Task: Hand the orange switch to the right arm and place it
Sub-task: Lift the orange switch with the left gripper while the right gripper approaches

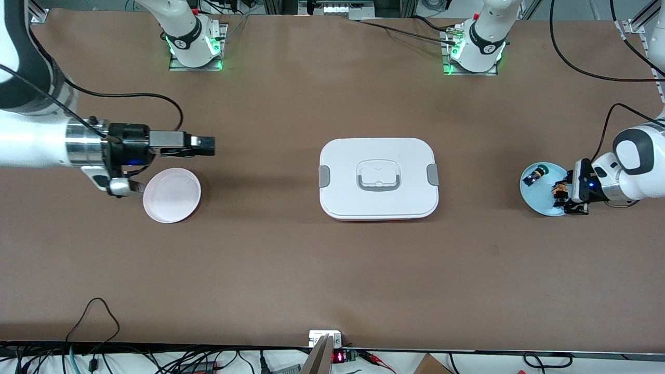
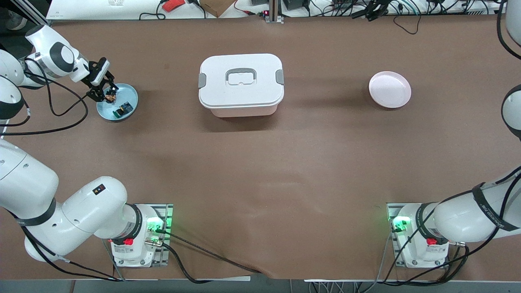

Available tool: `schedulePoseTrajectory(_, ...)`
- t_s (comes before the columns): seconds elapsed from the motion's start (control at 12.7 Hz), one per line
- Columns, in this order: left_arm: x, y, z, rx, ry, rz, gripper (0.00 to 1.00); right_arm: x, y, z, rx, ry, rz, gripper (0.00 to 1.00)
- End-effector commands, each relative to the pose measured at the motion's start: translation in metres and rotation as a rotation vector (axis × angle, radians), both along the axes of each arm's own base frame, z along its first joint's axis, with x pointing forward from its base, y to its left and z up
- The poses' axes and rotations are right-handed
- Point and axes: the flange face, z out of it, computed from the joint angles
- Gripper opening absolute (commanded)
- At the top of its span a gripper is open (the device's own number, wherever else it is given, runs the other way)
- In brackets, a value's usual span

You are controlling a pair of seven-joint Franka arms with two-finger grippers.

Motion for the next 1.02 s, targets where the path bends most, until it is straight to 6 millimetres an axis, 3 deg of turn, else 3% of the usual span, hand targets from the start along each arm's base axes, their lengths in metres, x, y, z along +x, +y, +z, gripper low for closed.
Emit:
schedulePoseTrajectory(0.0, 0.009, -0.013, 0.041, -0.096, -0.009, 0.025, 0.0, -0.004, 0.031, -0.001, 0.109, 0.023, 0.007, 1.0)
schedulePoseTrajectory(0.16, 0.018, -0.039, 0.059, -0.203, 0.005, 0.045, 0.0, -0.003, 0.053, -0.007, 0.185, 0.046, -0.007, 1.0)
schedulePoseTrajectory(0.32, 0.021, -0.078, 0.061, -0.372, 0.05, 0.092, 0.0, -0.001, 0.077, -0.021, 0.279, 0.071, -0.017, 1.0)
schedulePoseTrajectory(0.71, 0.03, -0.211, 0.106, -0.907, 0.196, 0.123, 0.0, -0.007, 0.135, -0.042, 0.312, 0.058, -0.07, 1.0)
schedulePoseTrajectory(0.95, 0.031, -0.313, 0.143, -1.093, 0.273, 0.058, 0.0, -0.017, 0.168, -0.049, 0.281, 0.059, -0.085, 1.0)
